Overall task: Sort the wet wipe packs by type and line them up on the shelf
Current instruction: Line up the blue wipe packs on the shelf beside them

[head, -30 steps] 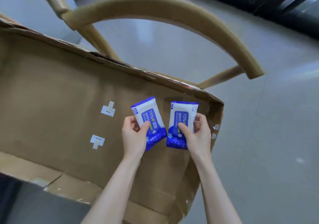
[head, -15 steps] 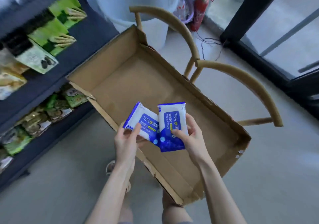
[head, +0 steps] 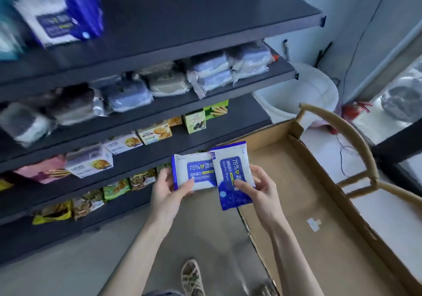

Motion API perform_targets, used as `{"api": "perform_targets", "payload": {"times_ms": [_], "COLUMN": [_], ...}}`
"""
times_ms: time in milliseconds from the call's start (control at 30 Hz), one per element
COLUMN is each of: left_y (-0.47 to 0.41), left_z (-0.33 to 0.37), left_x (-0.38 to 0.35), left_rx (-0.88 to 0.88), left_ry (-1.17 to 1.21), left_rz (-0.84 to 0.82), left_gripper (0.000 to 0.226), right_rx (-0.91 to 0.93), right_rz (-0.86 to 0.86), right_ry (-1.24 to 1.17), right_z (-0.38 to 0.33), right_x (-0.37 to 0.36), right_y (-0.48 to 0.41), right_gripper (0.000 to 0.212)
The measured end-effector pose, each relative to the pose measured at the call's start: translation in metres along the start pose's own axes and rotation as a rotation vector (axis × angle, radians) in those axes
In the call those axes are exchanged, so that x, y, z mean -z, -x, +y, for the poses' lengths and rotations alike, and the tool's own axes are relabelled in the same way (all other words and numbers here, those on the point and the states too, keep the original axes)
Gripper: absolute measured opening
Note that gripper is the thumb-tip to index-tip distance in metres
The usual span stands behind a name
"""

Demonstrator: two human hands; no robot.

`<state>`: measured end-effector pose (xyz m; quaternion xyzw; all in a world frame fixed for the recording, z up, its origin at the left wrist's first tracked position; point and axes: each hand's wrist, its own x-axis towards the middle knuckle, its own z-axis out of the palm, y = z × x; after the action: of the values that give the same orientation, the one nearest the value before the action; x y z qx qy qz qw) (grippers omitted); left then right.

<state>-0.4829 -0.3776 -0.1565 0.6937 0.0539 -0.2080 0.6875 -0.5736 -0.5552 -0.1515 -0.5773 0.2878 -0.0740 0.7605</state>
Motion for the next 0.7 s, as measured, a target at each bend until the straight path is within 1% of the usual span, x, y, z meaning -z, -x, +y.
{"api": "perform_targets", "payload": {"times_ms": [67,133,200,300,367,467,533,600,700], "left_y": [-0.015,-0.026,-0.037,-0.057,-0.068,-0.087,-0.105,-0.125,-0.152], "left_z": [0.021,0.045,0.071,0.112,0.128,0.160,0.184,0.206,0.234], "left_x": [0.031,0.058,0.080,0.111,0.116,0.134,0.150,0.167,0.185], "left_rx": [-0.051,-0.104,-0.159,-0.243,-0.290,-0.402,-0.457,-0.501,-0.533], "left_ry": [-0.002,0.010,0.009,0.012,-0.037,-0.115,-0.208,-0.298,-0.420], "left_rz": [0.011,0.016,0.037,0.081,0.083,0.148,0.187,0.212,0.246], "left_gripper": [0.054,0.062,0.054,0.027,0.019,0.015,0.016,0.019,0.023], "right_rx": [0.061,0.110,0.167,0.248,0.286,0.349,0.400,0.463,0.491], "right_rz": [-0.044,-0.095,-0.121,-0.153,-0.152,-0.194,-0.239,-0.277,-0.319], "right_ry": [0.018,0.027,0.055,0.072,0.113,0.147,0.186,0.217,0.220], "right_z": [-0.015,-0.033,-0.051,-0.085,-0.100,-0.125,-0.143,-0.160,-0.180], "right_x": [-0.036,-0.069,-0.098,-0.144,-0.157,-0.185,-0.205,-0.222,-0.245], "right_y": [-0.016,-0.029,-0.044,-0.066,-0.079,-0.100,-0.116,-0.133,-0.160], "right_gripper": [0.030,0.030,0.030,0.025,0.022,0.019,0.019,0.019,0.021]}}
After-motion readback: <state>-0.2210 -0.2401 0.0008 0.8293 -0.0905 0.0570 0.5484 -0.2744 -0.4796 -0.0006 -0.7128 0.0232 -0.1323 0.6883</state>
